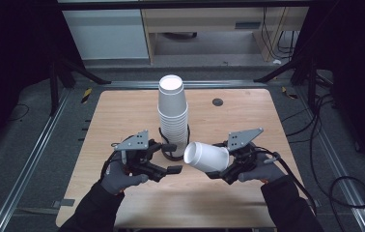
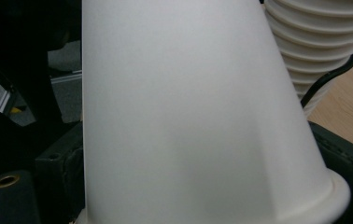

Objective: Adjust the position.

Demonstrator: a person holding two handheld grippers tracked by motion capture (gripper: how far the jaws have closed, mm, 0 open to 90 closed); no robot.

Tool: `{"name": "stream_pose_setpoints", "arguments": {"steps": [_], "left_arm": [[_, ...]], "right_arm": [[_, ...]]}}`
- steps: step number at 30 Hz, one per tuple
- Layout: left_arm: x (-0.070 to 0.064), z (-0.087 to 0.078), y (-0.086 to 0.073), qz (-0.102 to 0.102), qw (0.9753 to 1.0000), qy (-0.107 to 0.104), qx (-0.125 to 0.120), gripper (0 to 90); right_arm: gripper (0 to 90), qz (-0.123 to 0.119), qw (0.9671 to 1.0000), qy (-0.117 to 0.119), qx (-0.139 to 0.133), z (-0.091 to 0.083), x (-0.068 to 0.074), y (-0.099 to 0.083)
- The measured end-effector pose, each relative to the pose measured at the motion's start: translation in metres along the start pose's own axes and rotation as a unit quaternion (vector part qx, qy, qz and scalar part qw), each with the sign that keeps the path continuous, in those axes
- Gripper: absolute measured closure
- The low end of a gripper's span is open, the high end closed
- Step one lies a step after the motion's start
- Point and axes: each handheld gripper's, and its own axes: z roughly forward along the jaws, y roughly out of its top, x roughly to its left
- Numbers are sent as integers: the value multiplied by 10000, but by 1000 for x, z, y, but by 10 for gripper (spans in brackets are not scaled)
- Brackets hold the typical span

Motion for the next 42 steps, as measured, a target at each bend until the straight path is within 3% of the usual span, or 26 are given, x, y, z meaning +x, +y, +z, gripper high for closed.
{"name": "stream_pose_setpoints", "arguments": {"steps": [4, 9, 18, 25, 32, 42], "left_arm": [[3, -2, -5, 59, 9997, 130, 175, 229], [4, 5, -10, 89, 9993, 116, 353, 216], [-1, 13, -10, 149, 9992, -92, 349, 164], [-1, 17, -10, 189, 9990, -107, 395, 133], [0, 29, -12, 166, 9983, -169, 527, 123], [2, 35, -13, 112, 9982, -166, 568, 145]], "right_arm": [[99, -76, 9997, -73, 203, -1, -3, 0], [99, -170, 9991, -65, 393, 5, -2, 0], [100, -351, 9974, 33, 636, 18, 1, 6], [101, -457, 9965, 117, 694, 23, 2, 11], [101, -584, 9936, 183, 950, 37, 5, 14], [101, -660, 9925, 241, 999, 44, 7, 19]]}}
